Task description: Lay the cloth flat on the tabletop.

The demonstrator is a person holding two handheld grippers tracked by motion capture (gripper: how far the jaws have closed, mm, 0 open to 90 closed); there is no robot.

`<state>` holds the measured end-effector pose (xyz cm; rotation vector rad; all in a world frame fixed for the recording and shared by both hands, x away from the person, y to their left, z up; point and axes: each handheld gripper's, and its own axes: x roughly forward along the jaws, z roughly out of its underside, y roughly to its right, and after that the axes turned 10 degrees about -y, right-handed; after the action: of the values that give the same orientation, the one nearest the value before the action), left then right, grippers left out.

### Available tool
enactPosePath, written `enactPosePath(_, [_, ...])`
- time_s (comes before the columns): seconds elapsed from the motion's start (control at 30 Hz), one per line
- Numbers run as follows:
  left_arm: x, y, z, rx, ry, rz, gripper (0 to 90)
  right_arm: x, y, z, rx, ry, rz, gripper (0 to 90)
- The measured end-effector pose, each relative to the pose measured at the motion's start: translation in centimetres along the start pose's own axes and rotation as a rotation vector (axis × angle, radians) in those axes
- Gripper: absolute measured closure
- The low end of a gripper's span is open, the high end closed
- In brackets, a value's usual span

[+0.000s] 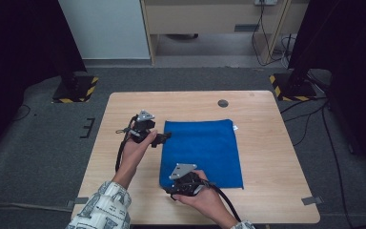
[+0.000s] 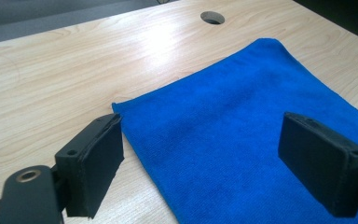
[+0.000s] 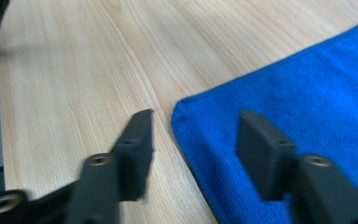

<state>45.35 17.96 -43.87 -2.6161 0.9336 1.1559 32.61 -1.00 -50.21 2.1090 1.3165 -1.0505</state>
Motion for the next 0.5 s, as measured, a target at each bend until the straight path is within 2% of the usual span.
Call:
enactPosePath(0.07, [-0.1,-0.2,0.0,0.0,-0.002,-0.002,13.3,0.0,-0.1,-0.1,-0.008,0.005,0.005,52.7])
enactPosePath(0.13, [-0.1,-0.3,0.1,-0.001,-0.003,-0.004,13.3,0.2,-0.2,-0.2,-0.004,0.007,0.006,52.1])
enactPosePath(0.33, [-0.2,-0.5,0.2,-0.005,-0.003,-0.009,13.3,1.5,-1.2,-0.9,-0.008,-0.022,0.026,39.1])
enactPosePath(0.5, [-0.1,-0.3,0.2,0.001,-0.009,-0.008,13.1,3.4,-1.6,-1.4,-0.005,-0.043,0.026,43.0])
